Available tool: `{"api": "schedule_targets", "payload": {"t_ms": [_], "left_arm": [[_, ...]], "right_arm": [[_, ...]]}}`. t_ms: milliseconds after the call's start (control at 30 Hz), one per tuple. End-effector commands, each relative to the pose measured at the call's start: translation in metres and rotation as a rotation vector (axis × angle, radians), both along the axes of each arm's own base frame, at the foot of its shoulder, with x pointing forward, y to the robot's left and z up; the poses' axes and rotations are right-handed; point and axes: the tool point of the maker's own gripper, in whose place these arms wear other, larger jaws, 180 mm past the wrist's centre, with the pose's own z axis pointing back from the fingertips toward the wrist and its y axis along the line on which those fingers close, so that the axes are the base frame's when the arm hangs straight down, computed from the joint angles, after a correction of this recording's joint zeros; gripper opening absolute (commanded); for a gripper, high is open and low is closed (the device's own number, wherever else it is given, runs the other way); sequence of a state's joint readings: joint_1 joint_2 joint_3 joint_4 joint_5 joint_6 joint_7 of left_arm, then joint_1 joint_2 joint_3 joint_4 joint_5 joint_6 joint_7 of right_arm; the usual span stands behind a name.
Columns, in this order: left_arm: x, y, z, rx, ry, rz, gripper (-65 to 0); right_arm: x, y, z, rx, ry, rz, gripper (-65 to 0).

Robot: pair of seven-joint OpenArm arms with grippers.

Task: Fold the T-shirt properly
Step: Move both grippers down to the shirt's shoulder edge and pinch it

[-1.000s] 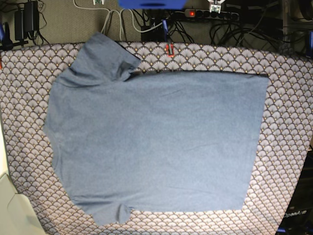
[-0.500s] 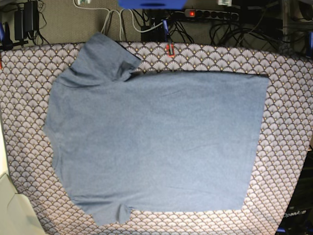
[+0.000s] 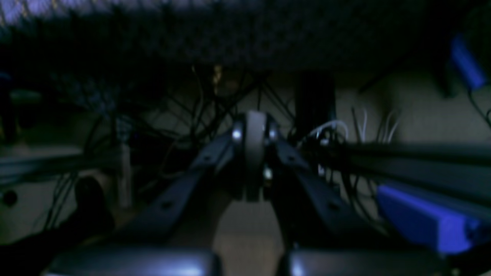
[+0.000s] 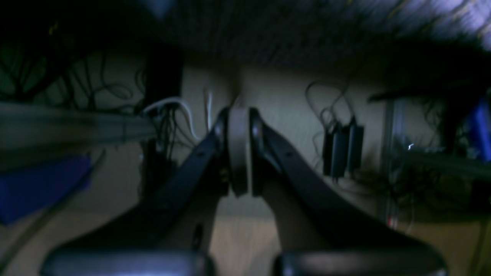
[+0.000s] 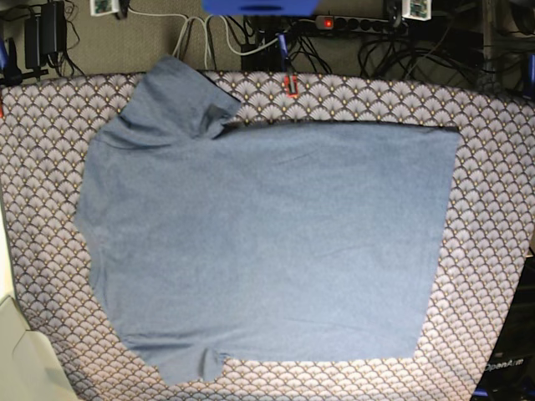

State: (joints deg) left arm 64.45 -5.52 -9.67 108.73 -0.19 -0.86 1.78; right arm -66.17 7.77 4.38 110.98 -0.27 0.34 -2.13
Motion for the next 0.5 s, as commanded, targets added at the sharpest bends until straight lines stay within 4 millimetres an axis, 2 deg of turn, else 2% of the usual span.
{"api": "schedule_targets", "payload": {"t_ms": [0,67,133,200,233,300,367,467], "left_arm": [[0.000,0.000,0.013,0.005,-0.028,-0.004,-64.6],[0.007,-0.001,0.022,0.006,-0.054,-0.008,-64.5],[0.012,-0.001,0.027,0.007,-0.072,-0.011,-64.3],[0.014,-0.001,0.028,0.009,-0.079,-0.013,-60.7],[0.017,-0.001,0.029,0.009,-0.086,-0.013,-56.8],[0.024,-0.001,0.031,0.008,-0.106,-0.014,-47.7],[0.031,-0.001,0.032,0.008,-0.126,-0.014,-39.4],[0.043,-0.001,0.036,0.010,-0.161,-0.016,-33.9]], "right_arm": [[0.007,-0.001,0.018,-0.008,-0.050,0.014,-65.0],[0.016,-0.002,0.029,-0.014,-0.087,0.018,-65.0],[0.025,-0.005,0.031,-0.025,-0.114,0.015,-65.0],[0.040,-0.007,0.033,-0.028,-0.151,0.008,-65.0],[0.046,-0.007,0.034,-0.028,-0.167,0.007,-64.5],[0.055,-0.007,0.036,-0.028,-0.195,0.007,-59.5],[0.070,-0.007,0.040,-0.027,-0.238,0.005,-51.6],[0.086,-0.006,0.044,-0.025,-0.285,0.007,-40.4]]}}
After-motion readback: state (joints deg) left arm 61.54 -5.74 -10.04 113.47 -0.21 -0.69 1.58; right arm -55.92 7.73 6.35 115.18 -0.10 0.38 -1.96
